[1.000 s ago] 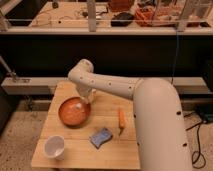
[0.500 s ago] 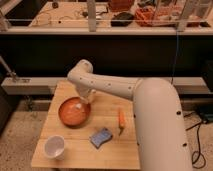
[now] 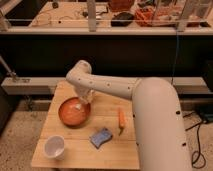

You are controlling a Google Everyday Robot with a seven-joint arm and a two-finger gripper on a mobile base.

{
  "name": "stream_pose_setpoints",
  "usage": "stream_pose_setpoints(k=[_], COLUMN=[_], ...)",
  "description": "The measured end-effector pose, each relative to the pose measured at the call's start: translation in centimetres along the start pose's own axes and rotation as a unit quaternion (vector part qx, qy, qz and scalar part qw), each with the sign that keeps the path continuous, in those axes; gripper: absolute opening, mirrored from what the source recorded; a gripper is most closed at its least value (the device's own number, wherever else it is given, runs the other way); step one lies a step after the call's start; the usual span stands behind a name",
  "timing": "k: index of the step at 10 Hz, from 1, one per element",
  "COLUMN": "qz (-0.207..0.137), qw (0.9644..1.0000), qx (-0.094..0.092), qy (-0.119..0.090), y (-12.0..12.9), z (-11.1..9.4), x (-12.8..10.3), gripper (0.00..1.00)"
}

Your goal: Place the bottle in the ceramic bowl

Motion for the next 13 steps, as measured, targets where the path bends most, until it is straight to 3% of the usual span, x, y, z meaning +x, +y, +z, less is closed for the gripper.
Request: stream_pose_setpoints(k=[10, 13], qz=[-0.018, -0.025], qw=[0.9998, 0.9997], qx=[-0.001, -0.002], qy=[0.003, 0.004], y=[-0.5, -0.7], z=[0.0, 0.0], x=[-0.9, -1.3], gripper=[0.01, 0.06])
